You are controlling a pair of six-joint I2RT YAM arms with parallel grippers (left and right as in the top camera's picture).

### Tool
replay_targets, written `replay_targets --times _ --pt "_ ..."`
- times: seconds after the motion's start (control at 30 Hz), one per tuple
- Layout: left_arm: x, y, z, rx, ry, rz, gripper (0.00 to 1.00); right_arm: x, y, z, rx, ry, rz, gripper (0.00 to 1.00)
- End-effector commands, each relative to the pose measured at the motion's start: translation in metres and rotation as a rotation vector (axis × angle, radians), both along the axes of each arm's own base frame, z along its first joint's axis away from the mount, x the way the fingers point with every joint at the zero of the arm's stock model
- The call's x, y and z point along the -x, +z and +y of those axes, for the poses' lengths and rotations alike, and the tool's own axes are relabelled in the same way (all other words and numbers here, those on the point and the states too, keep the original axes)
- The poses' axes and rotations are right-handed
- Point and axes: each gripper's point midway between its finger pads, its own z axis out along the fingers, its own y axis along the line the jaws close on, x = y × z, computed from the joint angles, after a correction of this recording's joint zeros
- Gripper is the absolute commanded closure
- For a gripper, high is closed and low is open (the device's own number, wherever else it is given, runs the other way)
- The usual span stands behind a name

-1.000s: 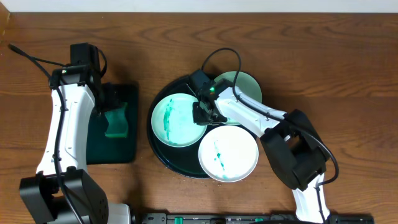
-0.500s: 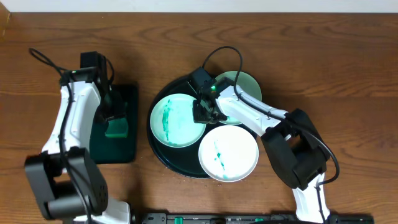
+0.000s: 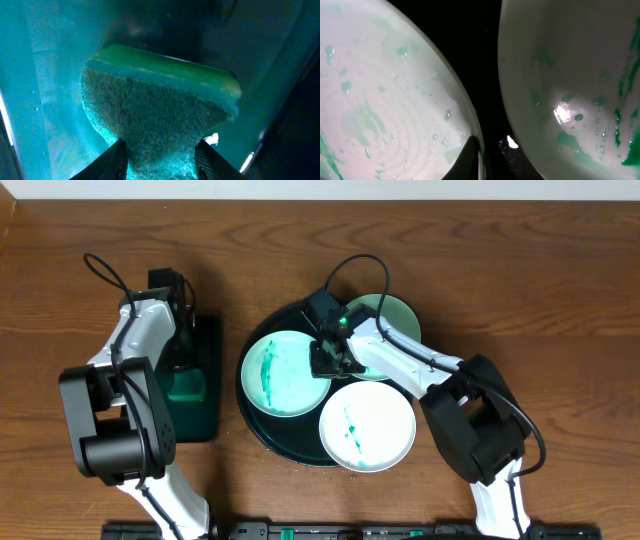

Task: Clean dirty plates on tray and stack at the side
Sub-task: 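Grasp the green sponge from the dark tray with the left gripper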

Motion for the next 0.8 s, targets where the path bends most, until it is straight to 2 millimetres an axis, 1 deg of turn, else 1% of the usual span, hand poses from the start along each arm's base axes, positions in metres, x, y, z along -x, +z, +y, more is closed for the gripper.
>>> replay_targets --times 0.0,0.03,0.07,0.1,0.13,0.23,0.3,0.37,0.53,0.7,0.77 --pt "0.011 -0.025 -0.002 0.02 -0.01 0.081 0.56 0.004 -0.015 0.001 0.016 0.022 0.023 0.98" --pt "0.013 -0.029 -0.002 0.021 -0.01 0.095 0.58 0.004 -0.015 0.001 0.016 0.021 0.023 0.97" --pt "0.014 -0.033 -0.002 0.023 -0.01 0.103 0.7 0.004 -0.015 0.001 0.016 0.021 0.023 0.97" --pt "0.015 -0.035 -0.002 0.024 -0.01 0.109 0.87 0.004 -0.015 0.001 0.016 0.021 0.023 0.97" --pt "0.015 -0.037 -0.002 0.024 -0.01 0.115 0.93 0.004 -0.015 0.001 0.015 0.021 0.022 0.97" --pt "0.012 -0.033 -0.002 0.023 -0.01 0.102 0.93 0.003 -0.015 0.002 0.013 0.021 0.02 0.97" --pt "0.009 -0.026 -0.002 0.021 -0.01 0.087 0.93 0.003 -0.015 0.002 0.014 0.021 0.02 0.98" --pt "0.005 -0.013 -0.001 0.018 -0.01 0.066 0.93 0.003 -0.015 0.002 0.013 0.021 0.02 0.99" --pt "-0.002 0.032 0.0 0.003 -0.01 -0.031 0.93 0.002 -0.015 0.003 0.01 0.021 0.017 0.99" --pt "-0.005 0.081 -0.008 0.032 -0.015 -0.165 0.93 0.002 -0.014 0.003 0.003 0.02 0.022 0.99" --pt "-0.004 0.095 -0.009 0.031 -0.017 -0.202 0.93 0.002 -0.014 0.003 0.001 0.02 0.023 0.99"
